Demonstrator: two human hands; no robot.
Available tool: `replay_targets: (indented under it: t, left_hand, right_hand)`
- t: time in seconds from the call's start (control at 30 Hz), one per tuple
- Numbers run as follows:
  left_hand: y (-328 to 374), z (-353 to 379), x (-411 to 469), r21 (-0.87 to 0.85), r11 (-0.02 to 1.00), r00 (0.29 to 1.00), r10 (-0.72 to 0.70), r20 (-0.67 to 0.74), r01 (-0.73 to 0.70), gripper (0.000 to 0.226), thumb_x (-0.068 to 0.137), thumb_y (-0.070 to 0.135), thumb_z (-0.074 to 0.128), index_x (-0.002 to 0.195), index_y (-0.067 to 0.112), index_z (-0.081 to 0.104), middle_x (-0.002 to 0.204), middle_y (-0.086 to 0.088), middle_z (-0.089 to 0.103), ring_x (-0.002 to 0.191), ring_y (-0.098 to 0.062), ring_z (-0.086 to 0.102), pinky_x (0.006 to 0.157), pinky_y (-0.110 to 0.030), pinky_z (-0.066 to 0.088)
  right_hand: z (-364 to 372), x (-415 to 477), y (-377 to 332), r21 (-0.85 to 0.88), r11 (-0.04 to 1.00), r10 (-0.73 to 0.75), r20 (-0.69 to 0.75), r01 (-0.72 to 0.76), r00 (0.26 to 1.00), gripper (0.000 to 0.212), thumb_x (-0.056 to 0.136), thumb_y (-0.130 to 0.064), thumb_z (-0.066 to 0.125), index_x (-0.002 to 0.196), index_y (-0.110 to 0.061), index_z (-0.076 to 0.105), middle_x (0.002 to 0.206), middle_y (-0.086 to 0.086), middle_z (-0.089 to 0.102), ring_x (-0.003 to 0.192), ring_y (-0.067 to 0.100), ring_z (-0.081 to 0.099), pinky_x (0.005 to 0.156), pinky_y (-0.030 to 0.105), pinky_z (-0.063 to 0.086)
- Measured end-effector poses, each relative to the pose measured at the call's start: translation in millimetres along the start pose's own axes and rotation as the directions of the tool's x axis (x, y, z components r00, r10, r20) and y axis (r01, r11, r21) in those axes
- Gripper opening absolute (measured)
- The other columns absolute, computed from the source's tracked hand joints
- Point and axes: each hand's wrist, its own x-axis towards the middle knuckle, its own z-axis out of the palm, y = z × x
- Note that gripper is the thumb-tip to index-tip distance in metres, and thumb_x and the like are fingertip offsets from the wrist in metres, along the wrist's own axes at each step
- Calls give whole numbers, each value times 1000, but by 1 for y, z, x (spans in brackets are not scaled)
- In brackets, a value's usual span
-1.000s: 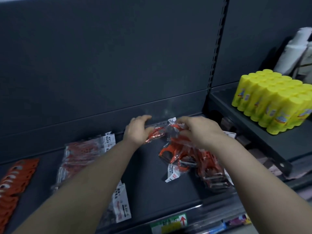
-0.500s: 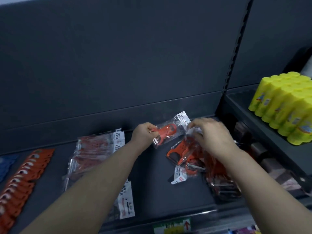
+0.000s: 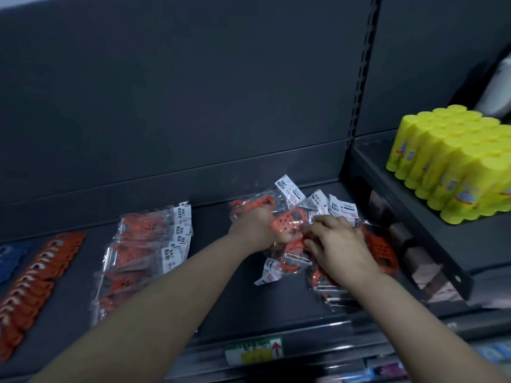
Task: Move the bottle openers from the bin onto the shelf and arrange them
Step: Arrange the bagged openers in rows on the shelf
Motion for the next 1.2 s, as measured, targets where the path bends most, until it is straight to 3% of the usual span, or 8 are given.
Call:
replay_targets:
  t: [0.1, 0.3, 0.43, 0.57, 0.67, 0.87, 1.1, 1.2]
  left_hand:
    - [-7, -14, 7, -82, 995, 983, -76, -167, 63, 29, 83, 44, 68, 76, 21, 52, 93, -3, 68, 89, -23, 64, 77, -34, 48]
    - [-41, -9, 19, 89, 986, 963, -118, -244, 144, 33, 85, 46, 64, 105, 19, 62, 104, -6, 67, 101, -26, 62, 84, -36, 51]
    - [-31, 0, 10, 244, 959, 888, -16, -460, 144, 40, 85, 43, 65, 114, 18, 57, 115, -5, 55, 110, -26, 50, 87, -41, 48]
    - [3, 9, -7, 20, 999, 988, 44, -150, -42, 32, 82, 53, 67, 93, 22, 67, 93, 4, 68, 89, -16, 64, 76, -31, 52]
    - [14, 23, -9, 7, 999, 999, 37, 28, -37, 43, 77, 52, 73, 108, 24, 64, 102, 5, 67, 91, -15, 62, 77, -30, 49]
    - [13, 19, -6, -150, 987, 992, 79, 97, -64, 39, 73, 22, 83, 109, 24, 68, 101, 3, 70, 91, -16, 66, 86, -34, 55]
    - [17, 12, -21, -183, 981, 992, 77, 99, -57, 16, 87, 13, 69, 72, 17, 65, 76, 2, 66, 74, -13, 62, 73, -31, 51]
    - [6, 4, -21, -285, 958, 999, 15, -44, -27, 24, 87, 9, 62, 66, 20, 61, 78, -2, 69, 77, -16, 62, 72, -31, 50]
  right_hand:
    - [-2, 0, 2, 34, 999, 6, -17, -6, 1000, 31, 90, -41, 56, 114, -22, 59, 126, -2, 50, 119, 24, 44, 94, 41, 42]
    - [-12, -3, 8, -21, 1000, -15, 128, 18, 992, 37, 94, -48, 45, 123, -28, 54, 126, -6, 50, 122, 20, 40, 99, 38, 39]
    - [-11, -6, 1, -62, 997, 47, 108, -41, 993, 38, 94, -49, 43, 126, -31, 51, 127, -3, 51, 122, 22, 39, 97, 39, 39]
    - [-11, -7, 0, -61, 995, 83, 116, -76, 990, 39, 95, -50, 41, 128, -31, 50, 127, 0, 50, 122, 25, 38, 97, 41, 40]
    - [-13, -5, 6, -5, 999, 38, 151, -38, 988, 37, 95, -42, 41, 128, -29, 51, 127, 1, 50, 121, 25, 39, 101, 39, 39]
    - [-20, -30, 21, -34, 997, -69, 17, 70, 997, 39, 90, -51, 45, 128, -44, 52, 142, -17, 44, 140, 16, 27, 108, 46, 22]
    - [-4, -48, 10, 25, 1000, 10, 38, -11, 999, 54, 90, -54, 45, 141, -46, 31, 149, -17, 31, 143, 14, 17, 116, 47, 12]
    - [-1, -47, 6, 7, 1000, 27, 34, -28, 999, 52, 91, -52, 41, 142, -43, 33, 149, -15, 32, 143, 15, 17, 116, 49, 12]
